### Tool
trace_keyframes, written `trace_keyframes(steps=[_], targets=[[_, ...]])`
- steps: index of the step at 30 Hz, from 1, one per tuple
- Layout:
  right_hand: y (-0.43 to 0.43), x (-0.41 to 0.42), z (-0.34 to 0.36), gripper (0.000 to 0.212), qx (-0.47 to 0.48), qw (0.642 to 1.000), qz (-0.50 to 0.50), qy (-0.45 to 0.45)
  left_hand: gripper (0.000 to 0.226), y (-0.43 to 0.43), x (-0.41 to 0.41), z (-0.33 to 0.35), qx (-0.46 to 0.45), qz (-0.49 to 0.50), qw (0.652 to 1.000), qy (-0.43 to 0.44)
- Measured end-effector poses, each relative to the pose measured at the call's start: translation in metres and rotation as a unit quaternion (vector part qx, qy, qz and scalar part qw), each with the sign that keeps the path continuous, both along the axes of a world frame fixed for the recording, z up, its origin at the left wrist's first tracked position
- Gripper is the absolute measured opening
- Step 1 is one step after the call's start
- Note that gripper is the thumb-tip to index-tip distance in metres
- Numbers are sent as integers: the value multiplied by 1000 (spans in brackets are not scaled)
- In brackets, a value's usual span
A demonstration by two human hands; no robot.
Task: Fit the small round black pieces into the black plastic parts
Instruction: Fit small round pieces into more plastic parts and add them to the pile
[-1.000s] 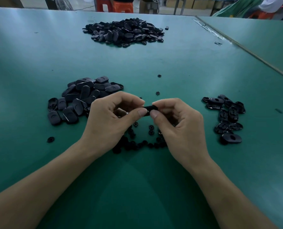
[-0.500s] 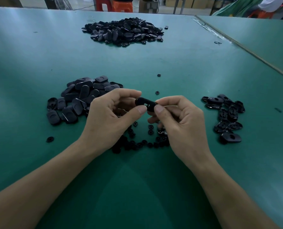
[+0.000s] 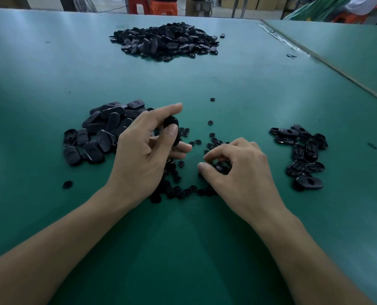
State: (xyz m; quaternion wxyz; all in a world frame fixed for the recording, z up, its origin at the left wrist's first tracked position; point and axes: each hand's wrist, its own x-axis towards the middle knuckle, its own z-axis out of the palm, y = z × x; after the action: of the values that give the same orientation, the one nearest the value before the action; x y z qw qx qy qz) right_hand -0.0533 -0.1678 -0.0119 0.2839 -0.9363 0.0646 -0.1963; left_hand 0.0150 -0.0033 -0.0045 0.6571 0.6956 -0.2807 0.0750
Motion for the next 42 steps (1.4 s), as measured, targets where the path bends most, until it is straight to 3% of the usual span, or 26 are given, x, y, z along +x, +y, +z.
trace_keyframes(steps=[10,17,22,28,35,39,42], targets=[[3,1,1,4,14,999,21,40,38,1,4,-5,-3,3,999,37],[6,-1,0,27,4,998,27,53,23,1,5,-6,-17,7,999,45],[8,-1,1,8,0,998,34,58,20,2,7,-6,-13,18,999,37],[9,-1,3,7,-8,996,54,67,20,1,6,-6,-9,23,998,57],[10,-1,6,14,98,993,60,-12,19,1,5,-5,-1,27,997,68],[9,0,6,1,138,987,58,-57,22,2,3,-4,6,24,997,69],[9,0,7,11,155,984,46,-77,22,2,3,-4,12,24,998,64]])
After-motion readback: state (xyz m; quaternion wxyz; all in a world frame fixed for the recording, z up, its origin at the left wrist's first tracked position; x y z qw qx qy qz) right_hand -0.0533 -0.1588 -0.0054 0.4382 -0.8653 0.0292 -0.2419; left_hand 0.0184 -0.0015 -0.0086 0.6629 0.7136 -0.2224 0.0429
